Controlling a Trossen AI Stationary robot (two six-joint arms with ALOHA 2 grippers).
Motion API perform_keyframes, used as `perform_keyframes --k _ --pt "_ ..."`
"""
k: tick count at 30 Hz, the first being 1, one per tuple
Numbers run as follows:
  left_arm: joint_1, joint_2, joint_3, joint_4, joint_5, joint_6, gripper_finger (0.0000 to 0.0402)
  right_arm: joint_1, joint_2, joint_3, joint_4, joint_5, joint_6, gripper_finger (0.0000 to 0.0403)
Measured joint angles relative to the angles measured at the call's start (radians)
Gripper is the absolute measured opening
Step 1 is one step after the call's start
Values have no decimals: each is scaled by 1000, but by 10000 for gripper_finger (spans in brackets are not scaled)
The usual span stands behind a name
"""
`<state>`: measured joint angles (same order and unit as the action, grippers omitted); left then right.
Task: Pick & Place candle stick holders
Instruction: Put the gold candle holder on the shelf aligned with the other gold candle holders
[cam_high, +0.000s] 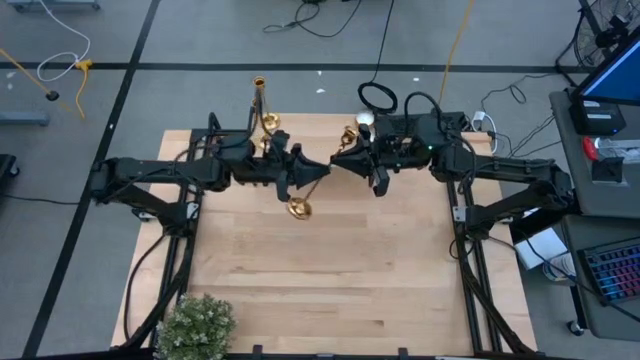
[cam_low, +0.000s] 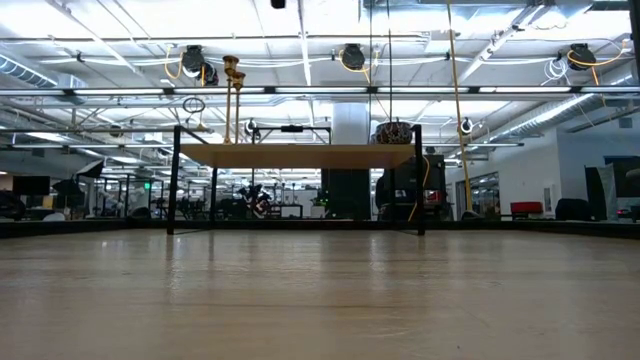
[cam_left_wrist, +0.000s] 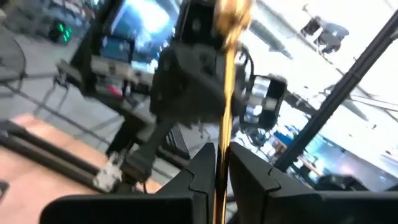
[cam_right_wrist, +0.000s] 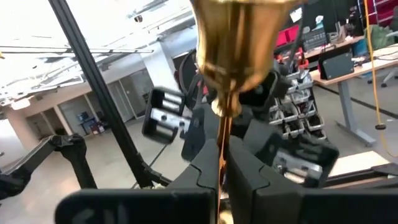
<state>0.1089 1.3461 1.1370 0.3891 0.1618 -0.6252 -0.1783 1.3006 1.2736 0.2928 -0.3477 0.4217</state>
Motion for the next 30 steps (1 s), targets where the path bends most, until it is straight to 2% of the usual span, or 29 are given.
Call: perform_keyframes --k 5,11,16,18,22,25,28,30 --pt "-11 -20 1 -18 -42 23 42 2 1 0 -16 -14 0 0" --pt "-26 -18 1 -61 -58 25 5 2 0 0 -9 -3 -6 0" --pt "-26 -43 1 -118 -86 27 28 2 0 0 -10 3 -8 0" --pt "-27 -84 0 -202 -184 43 30 2 0 0 -10 2 -8 0" --pt "-34 -196 1 -441 -575 43 15 2 0 0 -8 4 -23 1" --pt "-56 -274 1 -523 -818 45 4 -2 19 11 -11 13 -60 1" --pt "-75 -345 2 -525 -942 82 12 -14 79 57 -17 27 -90 1" --pt "-77 -383 2 -535 -967 121 19 -26 131 101 -38 28 -119 1"
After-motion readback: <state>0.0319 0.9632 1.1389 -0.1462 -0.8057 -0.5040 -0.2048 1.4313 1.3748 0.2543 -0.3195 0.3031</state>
